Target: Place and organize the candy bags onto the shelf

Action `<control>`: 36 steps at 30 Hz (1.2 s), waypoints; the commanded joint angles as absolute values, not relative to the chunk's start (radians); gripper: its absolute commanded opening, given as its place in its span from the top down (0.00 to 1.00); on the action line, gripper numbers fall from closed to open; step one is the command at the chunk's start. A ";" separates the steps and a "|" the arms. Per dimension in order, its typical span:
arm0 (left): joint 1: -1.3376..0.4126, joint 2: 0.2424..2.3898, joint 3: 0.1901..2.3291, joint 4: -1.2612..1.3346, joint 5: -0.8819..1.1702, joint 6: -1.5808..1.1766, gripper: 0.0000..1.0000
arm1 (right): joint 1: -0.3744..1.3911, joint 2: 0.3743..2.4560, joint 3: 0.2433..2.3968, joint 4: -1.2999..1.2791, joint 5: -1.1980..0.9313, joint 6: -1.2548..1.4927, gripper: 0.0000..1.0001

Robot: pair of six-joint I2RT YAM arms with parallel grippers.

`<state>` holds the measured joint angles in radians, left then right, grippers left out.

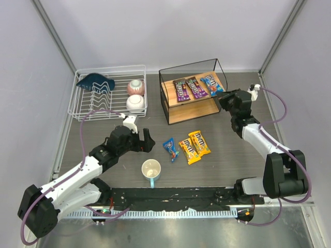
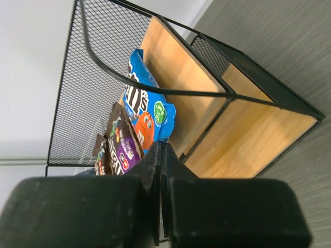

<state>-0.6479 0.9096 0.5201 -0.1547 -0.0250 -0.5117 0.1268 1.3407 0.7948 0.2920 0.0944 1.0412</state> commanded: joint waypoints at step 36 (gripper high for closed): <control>-0.657 0.896 0.541 -0.143 -0.017 -0.502 0.00 | 0.186 1.028 0.611 0.272 0.206 1.161 0.99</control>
<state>-0.6521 0.9096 0.5201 -0.1551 -0.0246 -0.5121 0.1780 1.0725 0.6174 0.2760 0.1959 1.1641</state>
